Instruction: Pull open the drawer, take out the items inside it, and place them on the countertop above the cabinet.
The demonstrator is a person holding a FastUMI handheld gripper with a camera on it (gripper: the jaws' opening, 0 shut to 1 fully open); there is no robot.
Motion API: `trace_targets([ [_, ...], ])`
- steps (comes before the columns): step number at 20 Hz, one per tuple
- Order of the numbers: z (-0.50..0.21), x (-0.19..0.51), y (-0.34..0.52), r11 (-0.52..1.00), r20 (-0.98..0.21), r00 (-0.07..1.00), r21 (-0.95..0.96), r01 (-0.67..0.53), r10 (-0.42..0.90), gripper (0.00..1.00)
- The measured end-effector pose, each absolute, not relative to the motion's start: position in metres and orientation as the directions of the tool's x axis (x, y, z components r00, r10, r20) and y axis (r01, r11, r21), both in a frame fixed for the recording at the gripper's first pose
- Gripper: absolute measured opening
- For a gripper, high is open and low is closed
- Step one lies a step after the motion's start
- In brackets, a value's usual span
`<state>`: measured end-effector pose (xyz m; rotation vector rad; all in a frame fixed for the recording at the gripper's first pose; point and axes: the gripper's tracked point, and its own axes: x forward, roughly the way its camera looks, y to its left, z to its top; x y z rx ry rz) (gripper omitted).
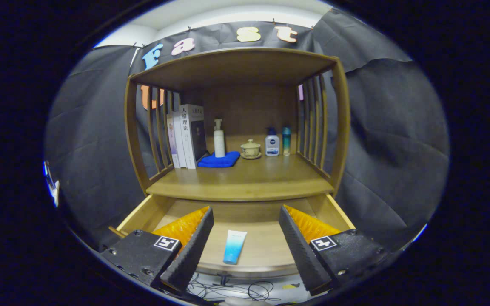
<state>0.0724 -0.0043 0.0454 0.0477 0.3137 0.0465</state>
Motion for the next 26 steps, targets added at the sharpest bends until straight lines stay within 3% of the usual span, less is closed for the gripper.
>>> trace_targets([
  [8,-0.015,0.154,0.034,0.999,-0.591,0.807,-0.015,-0.039,0.022,0.98],
  [14,-0.105,0.165,0.044,0.999,-0.836,0.547,0.028,-0.023,0.036,0.98],
  [24,-0.158,0.15,0.05,0.993,-0.952,0.3,0.086,0.077,0.06,0.93],
  [26,-0.16,0.152,0.046,0.994,-0.948,0.316,0.069,0.082,0.04,0.93],
])
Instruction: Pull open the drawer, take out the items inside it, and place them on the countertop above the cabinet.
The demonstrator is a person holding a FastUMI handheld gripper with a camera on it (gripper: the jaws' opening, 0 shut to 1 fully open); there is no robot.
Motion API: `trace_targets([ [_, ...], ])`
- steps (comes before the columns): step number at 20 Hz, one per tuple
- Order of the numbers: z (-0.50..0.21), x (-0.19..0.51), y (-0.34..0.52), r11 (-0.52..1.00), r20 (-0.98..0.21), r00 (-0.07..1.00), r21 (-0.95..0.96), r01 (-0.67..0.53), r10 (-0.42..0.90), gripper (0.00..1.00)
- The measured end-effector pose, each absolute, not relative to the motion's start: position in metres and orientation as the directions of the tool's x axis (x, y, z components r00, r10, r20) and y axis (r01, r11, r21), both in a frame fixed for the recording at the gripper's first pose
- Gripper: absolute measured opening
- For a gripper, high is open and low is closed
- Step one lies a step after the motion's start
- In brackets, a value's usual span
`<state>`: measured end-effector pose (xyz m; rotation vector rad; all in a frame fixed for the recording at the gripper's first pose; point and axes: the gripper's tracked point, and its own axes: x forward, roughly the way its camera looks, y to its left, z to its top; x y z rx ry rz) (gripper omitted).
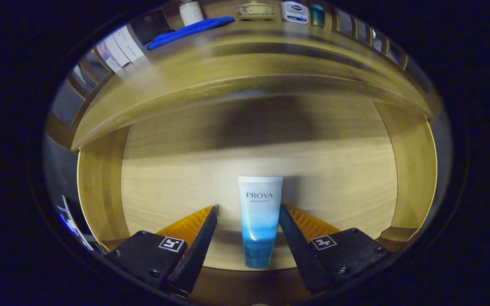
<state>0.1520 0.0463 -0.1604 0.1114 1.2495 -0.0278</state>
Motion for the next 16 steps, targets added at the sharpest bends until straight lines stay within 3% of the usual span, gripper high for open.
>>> trace_targets([
  [7,-0.161,0.154,0.034,0.998,-0.945,0.324,-0.021,0.064,-0.041,0.66],
  [8,-0.161,0.156,0.034,0.998,-0.946,0.323,-0.02,0.056,-0.037,0.58],
  [16,-0.117,0.14,0.048,0.999,-0.915,0.401,0.035,-0.008,0.035,0.52],
])
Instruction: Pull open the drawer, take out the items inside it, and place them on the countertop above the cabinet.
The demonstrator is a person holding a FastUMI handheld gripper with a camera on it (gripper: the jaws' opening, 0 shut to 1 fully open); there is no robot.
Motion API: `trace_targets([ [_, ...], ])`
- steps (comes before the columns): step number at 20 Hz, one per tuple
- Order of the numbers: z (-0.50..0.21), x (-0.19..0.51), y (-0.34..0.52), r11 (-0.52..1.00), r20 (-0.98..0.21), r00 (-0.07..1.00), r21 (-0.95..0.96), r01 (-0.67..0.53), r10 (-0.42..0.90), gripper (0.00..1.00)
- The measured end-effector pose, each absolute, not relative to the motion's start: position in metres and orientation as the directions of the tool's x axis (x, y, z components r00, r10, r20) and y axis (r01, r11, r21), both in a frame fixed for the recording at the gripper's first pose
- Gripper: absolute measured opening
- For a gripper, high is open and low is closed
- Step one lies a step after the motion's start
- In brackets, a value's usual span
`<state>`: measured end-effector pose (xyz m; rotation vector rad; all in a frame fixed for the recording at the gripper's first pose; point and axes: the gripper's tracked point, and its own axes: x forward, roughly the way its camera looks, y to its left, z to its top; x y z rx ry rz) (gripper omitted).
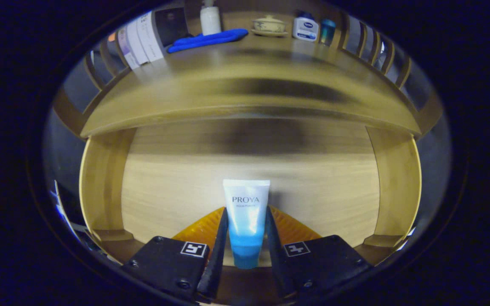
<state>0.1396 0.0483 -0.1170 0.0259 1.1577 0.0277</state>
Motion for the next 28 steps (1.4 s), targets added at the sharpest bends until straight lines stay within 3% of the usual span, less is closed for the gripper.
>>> trace_targets([
  [7,-0.039,0.144,0.055,0.997,-0.867,0.493,0.053,-0.058,0.075,0.52],
  [14,0.003,0.198,0.04,0.999,-0.835,0.549,0.048,0.02,0.029,0.52],
  [20,0.011,0.254,0.044,0.99,-0.842,0.535,0.121,0.068,0.066,0.52],
  [28,0.007,0.309,0.023,0.998,-0.836,0.548,0.012,0.063,-0.025,0.52],
])
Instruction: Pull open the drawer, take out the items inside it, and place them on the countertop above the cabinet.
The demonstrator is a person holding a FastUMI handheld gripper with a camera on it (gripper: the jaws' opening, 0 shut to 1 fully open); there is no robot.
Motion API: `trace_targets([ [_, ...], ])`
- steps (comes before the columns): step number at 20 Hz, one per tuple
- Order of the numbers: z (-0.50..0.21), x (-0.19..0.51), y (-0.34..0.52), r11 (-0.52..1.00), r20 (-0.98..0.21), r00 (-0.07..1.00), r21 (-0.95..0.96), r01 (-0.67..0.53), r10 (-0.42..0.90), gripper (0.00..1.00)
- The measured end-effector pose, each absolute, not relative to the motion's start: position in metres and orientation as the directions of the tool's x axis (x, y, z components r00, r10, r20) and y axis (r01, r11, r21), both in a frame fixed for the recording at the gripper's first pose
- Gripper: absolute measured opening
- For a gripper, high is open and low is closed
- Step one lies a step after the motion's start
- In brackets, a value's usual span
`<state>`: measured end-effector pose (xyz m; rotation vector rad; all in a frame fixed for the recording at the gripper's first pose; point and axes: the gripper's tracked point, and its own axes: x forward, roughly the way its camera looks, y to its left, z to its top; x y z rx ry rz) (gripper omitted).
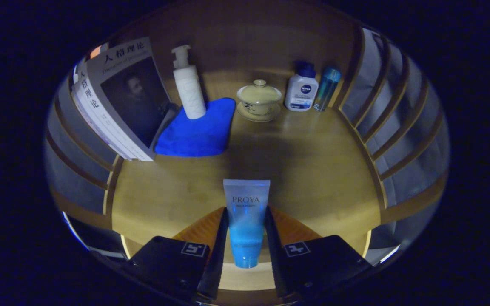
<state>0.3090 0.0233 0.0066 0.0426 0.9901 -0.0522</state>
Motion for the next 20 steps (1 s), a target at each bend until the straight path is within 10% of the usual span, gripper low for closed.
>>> trace_targets([
  [20,0.013,0.279,0.025,0.998,-0.693,0.72,0.07,0.008,0.043,0.61],
])
